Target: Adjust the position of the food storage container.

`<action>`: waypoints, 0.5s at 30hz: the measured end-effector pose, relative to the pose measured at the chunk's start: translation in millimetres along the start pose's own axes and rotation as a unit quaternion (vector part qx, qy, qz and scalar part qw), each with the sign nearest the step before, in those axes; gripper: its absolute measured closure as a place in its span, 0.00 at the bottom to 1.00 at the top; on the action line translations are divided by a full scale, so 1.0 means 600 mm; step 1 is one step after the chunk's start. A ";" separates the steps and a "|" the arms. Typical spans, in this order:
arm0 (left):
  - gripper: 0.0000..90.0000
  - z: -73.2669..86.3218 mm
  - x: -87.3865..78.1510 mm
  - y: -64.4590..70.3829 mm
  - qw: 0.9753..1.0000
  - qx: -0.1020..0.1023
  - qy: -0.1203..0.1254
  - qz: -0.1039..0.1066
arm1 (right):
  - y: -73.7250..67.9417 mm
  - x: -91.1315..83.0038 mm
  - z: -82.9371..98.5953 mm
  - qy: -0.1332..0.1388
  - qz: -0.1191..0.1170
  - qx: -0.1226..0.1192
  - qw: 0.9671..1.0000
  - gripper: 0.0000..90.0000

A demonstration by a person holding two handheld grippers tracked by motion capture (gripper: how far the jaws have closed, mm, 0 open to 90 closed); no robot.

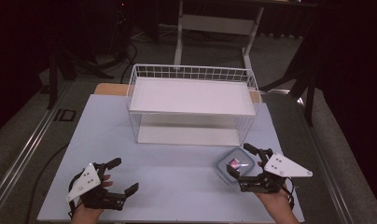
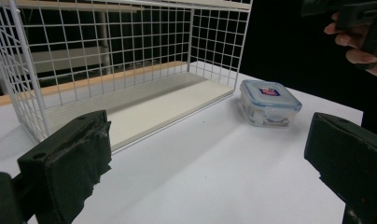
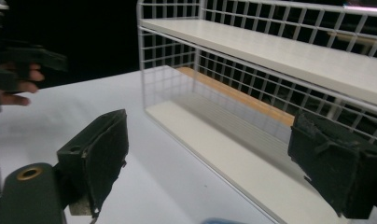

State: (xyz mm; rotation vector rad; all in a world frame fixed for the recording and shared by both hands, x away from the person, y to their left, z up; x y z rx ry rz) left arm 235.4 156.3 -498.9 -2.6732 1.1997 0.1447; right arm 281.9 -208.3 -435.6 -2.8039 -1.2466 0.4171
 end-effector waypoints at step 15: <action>0.02 0.002 0.002 0.001 1.000 -0.001 -0.004 0.002 | 0.128 0.017 0.032 -0.030 0.084 0.036 0.995 0.34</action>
Point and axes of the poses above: each handheld gripper's, and its own axes: x roughly forward along the jaws, z roughly out of its underside, y roughly to its right, the point moved 7 cm from there along x, roughly forward along the jaws, and after that the axes turned 13 degrees about x, right-handed, at the moved point
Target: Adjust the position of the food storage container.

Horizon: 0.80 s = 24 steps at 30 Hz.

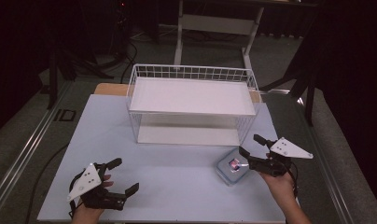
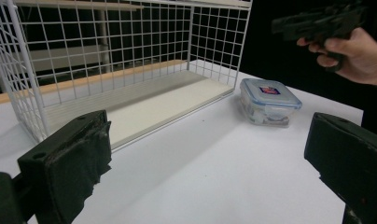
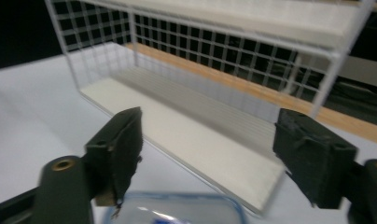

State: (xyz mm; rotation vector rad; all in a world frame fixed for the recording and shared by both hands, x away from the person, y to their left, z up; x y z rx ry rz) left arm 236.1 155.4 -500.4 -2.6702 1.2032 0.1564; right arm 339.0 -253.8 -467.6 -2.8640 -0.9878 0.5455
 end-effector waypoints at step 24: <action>0.02 0.002 0.004 0.002 1.000 -0.001 -0.002 0.005 | 0.122 0.020 0.124 -0.131 0.103 0.029 0.986 1.00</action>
Point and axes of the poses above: each handheld gripper's, and its own axes: x roughly forward along the jaws, z roughly out of its underside, y roughly to its right, the point moved 7 cm from there along x, roughly forward along the jaws, and after that the axes turned 13 degrees about x, right-handed, at the moved point
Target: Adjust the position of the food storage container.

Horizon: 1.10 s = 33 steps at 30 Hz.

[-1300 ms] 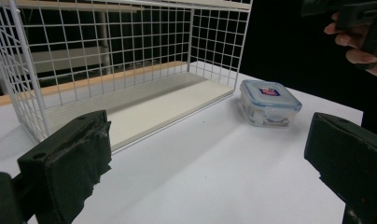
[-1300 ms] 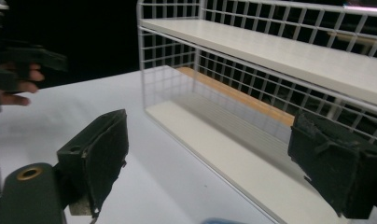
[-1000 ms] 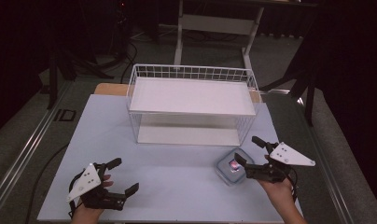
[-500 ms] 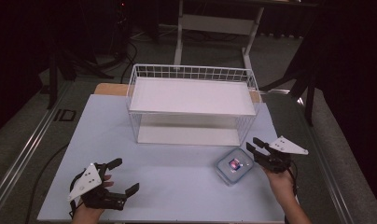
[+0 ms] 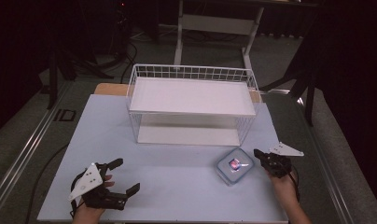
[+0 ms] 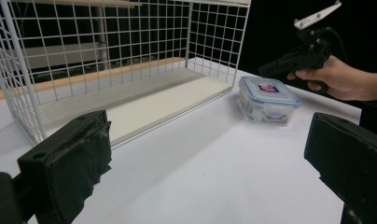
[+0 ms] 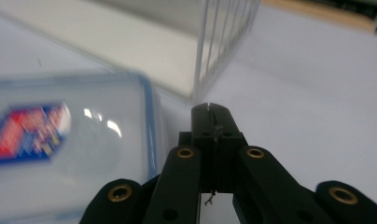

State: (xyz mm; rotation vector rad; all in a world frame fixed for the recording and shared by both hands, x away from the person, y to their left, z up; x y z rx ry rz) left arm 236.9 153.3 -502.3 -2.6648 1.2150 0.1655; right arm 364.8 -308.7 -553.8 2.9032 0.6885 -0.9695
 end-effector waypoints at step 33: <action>0.02 -0.004 -0.002 0.003 1.000 0.009 0.000 0.000 | -0.085 -0.005 0.075 -0.091 -0.092 -0.009 0.992 1.00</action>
Point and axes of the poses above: each handheld gripper's, and its own axes: x roughly forward along the jaws, z roughly out of its underside, y roughly to its right, the point moved 7 cm from there along x, roughly forward along the jaws, and after that the axes turned 13 degrees about x, right-handed, at the moved point
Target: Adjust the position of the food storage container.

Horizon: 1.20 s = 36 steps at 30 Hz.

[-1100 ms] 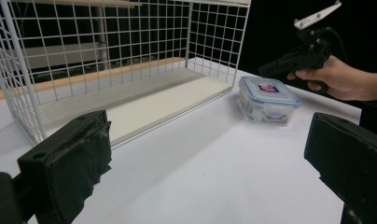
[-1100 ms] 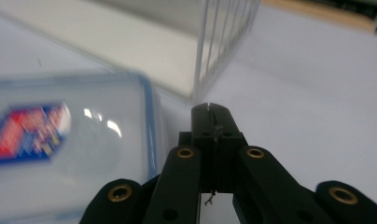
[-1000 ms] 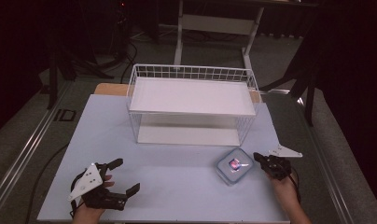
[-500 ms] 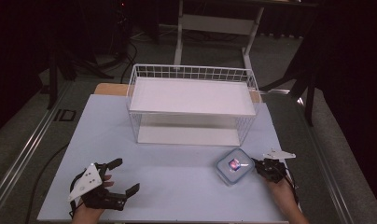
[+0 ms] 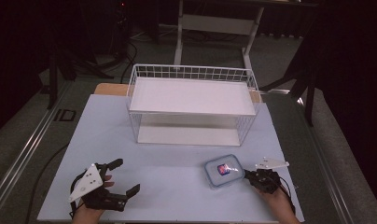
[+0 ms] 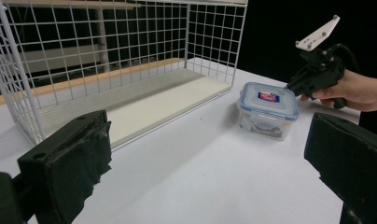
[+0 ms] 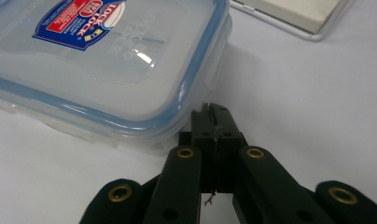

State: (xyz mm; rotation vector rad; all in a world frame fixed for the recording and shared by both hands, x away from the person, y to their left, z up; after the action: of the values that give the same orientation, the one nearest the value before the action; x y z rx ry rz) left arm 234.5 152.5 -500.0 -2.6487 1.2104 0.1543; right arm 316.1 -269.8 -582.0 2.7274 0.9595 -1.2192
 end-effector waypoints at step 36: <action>0.02 0.007 0.009 0.008 1.000 0.000 -0.014 0.013 | -0.154 0.063 -0.023 -0.043 -0.097 -0.082 0.991 1.00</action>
State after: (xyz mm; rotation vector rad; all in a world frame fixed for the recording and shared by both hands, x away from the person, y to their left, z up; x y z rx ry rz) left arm 234.4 146.7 -505.5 -2.6222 1.2369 0.1949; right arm 295.4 -171.6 -576.5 2.4843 1.2773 -1.2113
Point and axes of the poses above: each handheld gripper's, and its own axes: x roughly forward along the jaws, z roughly out of its underside, y roughly to its right, the point moved 7 cm from there along x, roughly forward along the jaws, and after that the axes turned 13 degrees about x, right-handed, at the moved point
